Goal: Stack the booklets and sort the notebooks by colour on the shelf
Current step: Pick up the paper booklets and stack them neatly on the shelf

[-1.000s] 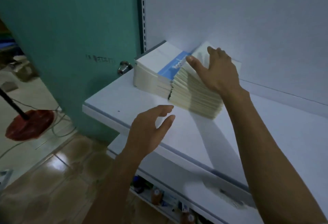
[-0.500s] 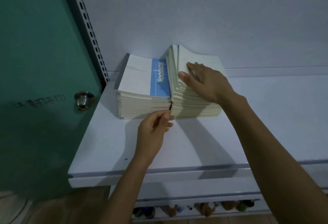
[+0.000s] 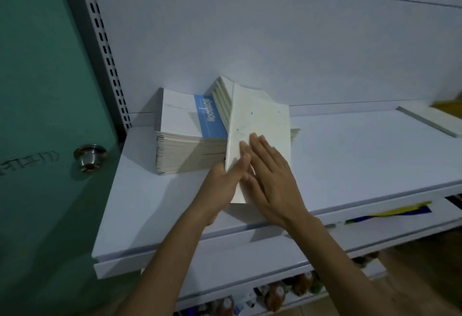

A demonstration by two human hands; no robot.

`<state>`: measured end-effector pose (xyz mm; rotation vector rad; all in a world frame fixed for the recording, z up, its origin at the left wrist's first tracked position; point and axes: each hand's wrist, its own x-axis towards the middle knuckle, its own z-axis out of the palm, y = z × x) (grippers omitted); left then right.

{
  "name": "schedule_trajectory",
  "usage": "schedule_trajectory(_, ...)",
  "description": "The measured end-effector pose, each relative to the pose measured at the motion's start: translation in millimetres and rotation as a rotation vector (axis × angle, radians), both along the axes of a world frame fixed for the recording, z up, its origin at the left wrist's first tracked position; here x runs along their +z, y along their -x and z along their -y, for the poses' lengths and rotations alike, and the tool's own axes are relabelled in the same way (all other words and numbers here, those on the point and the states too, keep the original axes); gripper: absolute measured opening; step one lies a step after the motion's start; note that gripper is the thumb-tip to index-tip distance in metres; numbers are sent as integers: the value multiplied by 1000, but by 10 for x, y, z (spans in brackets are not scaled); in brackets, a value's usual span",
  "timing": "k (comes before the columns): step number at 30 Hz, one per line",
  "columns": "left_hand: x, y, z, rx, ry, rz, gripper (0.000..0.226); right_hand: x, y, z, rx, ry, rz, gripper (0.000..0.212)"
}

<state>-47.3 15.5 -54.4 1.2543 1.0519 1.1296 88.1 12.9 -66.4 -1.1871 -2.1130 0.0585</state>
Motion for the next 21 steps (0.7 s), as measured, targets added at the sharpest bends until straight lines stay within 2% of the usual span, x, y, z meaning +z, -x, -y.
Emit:
schedule_trajectory(2, -50, 134, 16, 105, -59, 10, 39, 64, -22, -54, 34, -68, -110, 46)
schedule_trajectory(5, -154, 396, 39, 278, -106, 82, 28, 260, -27, -239, -31, -156, -244, 41)
schedule_trajectory(8, -275, 572, 65, 430, -94, 176, 24, 491, -30, -539, -142, -111, -286, 43)
schedule_trajectory(10, -307, 612, 37, 477, -43, 229, 27, 609, -70, -770, -191, 4, -204, 51)
schedule_trajectory(13, -304, 609, 0, 496, -15, 266, 22, 637, -137, -990, -203, 208, 84, 61)
schedule_trajectory(15, -317, 600, 4, 486, -33, 237, 25, 563, -139, -987, -193, 191, 161, 68)
schedule_trajectory(18, -337, 589, 24, 461, -74, 175, 27, 434, -190, -868, -222, 136, 164, 82)
schedule_trajectory(20, -340, 582, 21, 451, -83, 146, 21, 408, -283, -784, -183, 162, 254, 93)
schedule_trajectory(21, -341, 582, 15, 447, -84, 137, 15, 414, -327, -740, -151, 163, 270, 92)
